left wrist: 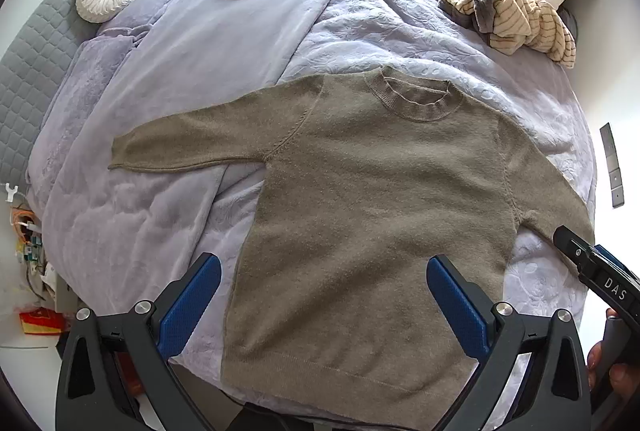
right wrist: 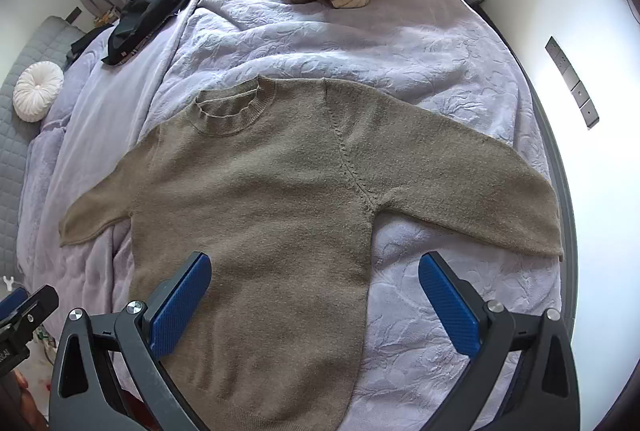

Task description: Fold small clothes

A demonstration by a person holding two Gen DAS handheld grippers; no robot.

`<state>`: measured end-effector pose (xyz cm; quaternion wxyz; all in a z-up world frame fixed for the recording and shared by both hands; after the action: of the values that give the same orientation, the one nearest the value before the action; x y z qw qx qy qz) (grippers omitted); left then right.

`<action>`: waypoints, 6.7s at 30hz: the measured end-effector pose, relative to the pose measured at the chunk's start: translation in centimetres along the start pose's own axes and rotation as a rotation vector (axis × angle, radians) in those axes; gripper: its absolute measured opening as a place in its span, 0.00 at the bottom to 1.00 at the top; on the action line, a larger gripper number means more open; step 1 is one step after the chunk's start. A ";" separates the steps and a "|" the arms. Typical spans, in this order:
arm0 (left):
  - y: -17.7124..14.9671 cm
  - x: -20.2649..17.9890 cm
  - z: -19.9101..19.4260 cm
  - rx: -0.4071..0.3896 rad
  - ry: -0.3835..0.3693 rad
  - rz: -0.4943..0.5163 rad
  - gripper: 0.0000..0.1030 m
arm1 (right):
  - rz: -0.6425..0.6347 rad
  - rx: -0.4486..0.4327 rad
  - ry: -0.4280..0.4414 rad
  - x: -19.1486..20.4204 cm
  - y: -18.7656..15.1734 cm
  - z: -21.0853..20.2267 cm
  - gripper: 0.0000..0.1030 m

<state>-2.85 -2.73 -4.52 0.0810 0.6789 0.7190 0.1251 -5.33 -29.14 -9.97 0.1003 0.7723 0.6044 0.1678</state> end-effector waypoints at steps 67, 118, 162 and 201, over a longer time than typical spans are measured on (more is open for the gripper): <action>10.0 37.1 29.5 -0.038 -0.164 -0.558 1.00 | -0.145 0.226 0.156 27.0 -8.6 10.6 1.00; 12.3 12.3 19.7 -0.233 -0.137 0.039 0.97 | -0.548 -0.072 -0.229 18.7 5.4 18.2 0.97; 15.7 7.5 29.0 0.085 -0.464 0.115 0.12 | 0.634 0.107 0.825 22.3 1.2 25.3 0.06; 8.6 7.0 24.6 0.026 -0.203 0.185 0.12 | 0.570 0.019 0.292 -4.2 -4.6 14.7 0.60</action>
<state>11.99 6.42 -25.17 0.1326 0.7524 0.6430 0.0533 -4.74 -31.32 -25.76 -0.0458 0.8793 0.3732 0.2924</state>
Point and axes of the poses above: each gripper's, at about its wrist camera, not at the fingertips, and z roughly the way its jaws point, x to its left, y to its top, the point moved 9 cm from there along z, roughly the way its jaws point, and after that the axes turned 5 degrees about -z, right-handed, at the moved point
